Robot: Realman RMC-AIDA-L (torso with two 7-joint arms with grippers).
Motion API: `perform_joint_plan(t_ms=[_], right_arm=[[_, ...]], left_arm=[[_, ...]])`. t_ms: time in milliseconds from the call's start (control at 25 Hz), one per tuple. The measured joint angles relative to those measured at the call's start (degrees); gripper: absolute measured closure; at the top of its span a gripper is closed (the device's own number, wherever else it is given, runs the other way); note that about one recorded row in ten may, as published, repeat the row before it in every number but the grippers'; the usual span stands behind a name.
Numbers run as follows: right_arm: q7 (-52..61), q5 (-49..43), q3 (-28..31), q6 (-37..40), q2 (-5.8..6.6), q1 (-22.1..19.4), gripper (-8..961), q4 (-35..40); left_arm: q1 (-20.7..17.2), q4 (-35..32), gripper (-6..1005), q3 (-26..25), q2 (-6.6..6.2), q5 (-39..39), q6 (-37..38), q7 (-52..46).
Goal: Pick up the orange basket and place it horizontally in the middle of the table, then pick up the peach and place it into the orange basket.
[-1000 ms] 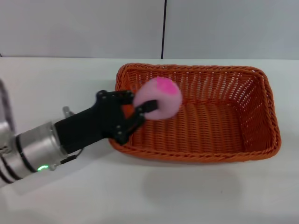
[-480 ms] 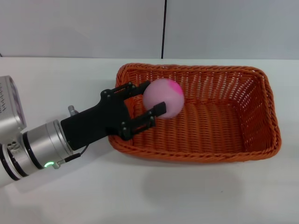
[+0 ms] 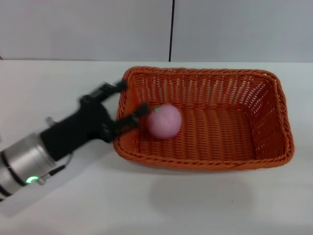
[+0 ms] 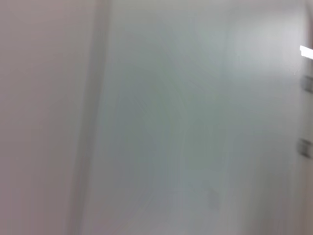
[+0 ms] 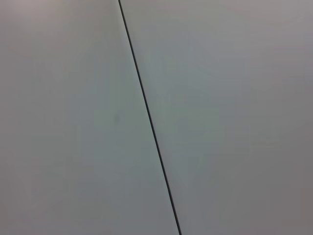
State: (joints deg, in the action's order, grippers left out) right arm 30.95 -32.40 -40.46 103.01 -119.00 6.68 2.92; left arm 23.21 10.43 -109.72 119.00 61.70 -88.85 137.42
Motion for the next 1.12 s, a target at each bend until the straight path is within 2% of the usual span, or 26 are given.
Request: perform_joint_plan(t_ms=[40, 360, 680, 880, 1120], right_arm=[[0.0, 0.0, 0.1, -0.5, 0.0, 0.1, 317, 0.0], [0.0, 0.3, 0.2, -5.1, -0.02, 1.6, 317, -0.1], [0.0, 0.0, -0.4, -6.8, -0.09, 4.0, 317, -1.3], [-1.1, -0.1, -0.4, -6.6, -0.2, 4.5, 317, -1.4], [-1.8, -1.4, -0.7, -6.8, -0.18, 5.2, 317, -2.9]], left_arm=[[-3.1, 0.0, 178, -1.2, -0.25, -6.1, 0.0, 0.4], [-11.6, -1.2, 180, -10.5, -0.23, -16.6, -0.7, 9.4], [-13.7, -7.1, 182, -18.1, -0.1, -18.9, -2.4, 17.8], [-14.2, -9.4, 182, -19.2, -0.16, -18.9, -3.7, 23.1], [-14.3, -10.2, 181, -19.2, -0.18, -19.0, -3.4, 23.2]])
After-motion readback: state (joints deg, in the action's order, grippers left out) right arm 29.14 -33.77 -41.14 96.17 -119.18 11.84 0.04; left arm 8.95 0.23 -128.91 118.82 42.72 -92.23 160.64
